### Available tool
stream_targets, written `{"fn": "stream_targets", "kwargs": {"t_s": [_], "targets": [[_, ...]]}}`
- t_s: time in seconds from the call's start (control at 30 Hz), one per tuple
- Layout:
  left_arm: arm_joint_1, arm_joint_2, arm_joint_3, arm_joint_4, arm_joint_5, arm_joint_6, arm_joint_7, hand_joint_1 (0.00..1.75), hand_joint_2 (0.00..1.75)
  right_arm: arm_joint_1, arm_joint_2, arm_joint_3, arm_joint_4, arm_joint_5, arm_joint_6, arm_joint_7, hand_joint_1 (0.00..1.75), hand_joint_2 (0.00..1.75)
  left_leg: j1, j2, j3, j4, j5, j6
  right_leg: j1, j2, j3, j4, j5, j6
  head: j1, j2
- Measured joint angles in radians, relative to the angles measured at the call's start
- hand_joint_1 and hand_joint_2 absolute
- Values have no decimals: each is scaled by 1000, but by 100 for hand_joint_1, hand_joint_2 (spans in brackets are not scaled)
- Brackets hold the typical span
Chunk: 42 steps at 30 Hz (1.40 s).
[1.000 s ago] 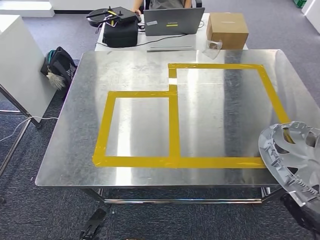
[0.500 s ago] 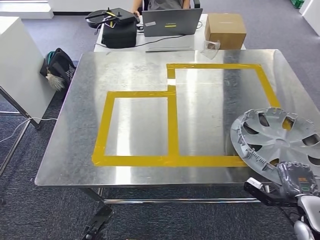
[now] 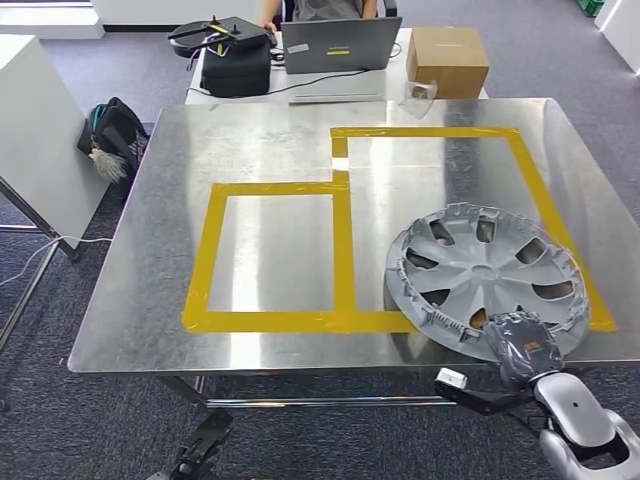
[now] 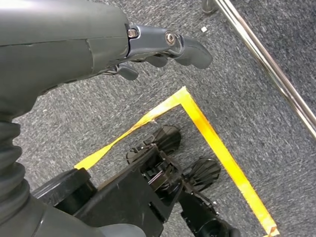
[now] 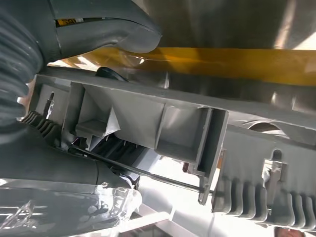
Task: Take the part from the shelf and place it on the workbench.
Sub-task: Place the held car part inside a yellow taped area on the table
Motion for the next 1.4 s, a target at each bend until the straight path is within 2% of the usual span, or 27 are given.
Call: {"fn": "stream_targets", "kwargs": {"t_s": [1.4], "targets": [[0,0,0,0,0,0,0,0,175,0,0,0,0,0,0,0,175,175,0,0,0,0,0,0,0,0,0,0,0,0,0,0]]}}
